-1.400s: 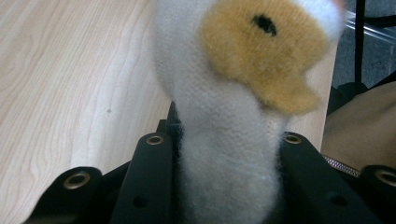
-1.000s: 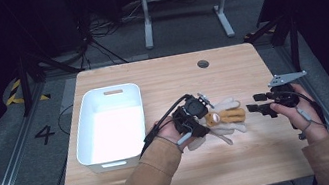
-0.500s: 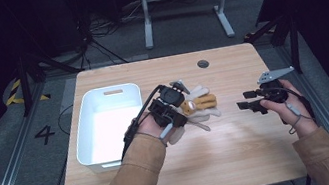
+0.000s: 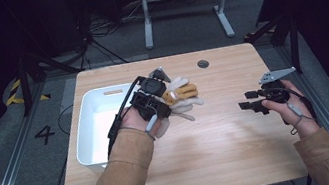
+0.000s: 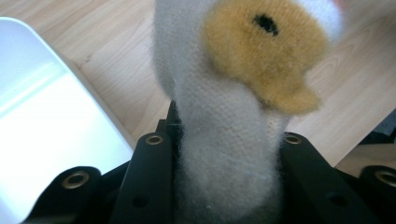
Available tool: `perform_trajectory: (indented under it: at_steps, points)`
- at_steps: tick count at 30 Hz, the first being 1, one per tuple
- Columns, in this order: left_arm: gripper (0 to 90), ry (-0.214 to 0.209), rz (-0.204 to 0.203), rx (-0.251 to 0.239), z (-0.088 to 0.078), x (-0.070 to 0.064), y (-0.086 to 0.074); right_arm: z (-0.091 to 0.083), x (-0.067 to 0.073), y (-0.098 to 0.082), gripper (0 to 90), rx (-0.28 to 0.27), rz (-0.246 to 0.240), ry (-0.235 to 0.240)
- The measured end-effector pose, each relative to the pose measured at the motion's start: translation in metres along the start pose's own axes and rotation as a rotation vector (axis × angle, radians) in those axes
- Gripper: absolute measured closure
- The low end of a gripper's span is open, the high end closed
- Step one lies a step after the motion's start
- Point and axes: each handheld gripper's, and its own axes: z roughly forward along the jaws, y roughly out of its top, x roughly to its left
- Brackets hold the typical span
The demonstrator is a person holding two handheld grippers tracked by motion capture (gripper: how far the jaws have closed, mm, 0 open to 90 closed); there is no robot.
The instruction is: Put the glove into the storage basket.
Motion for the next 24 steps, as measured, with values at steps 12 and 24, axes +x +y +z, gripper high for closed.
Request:
perform_trajectory:
  at_steps: [12,24]
  points:
    - [70.4,0.085,-0.150,0.033,-0.009,0.016,0.005,-0.010,-0.003,-0.008,42.9,-0.005,0.021,-0.026]
    - [70.4,0.123,-0.253,0.049,-0.017,0.037,0.008,-0.010,-0.004,-0.011,43.0,0.001,0.025,-0.026]
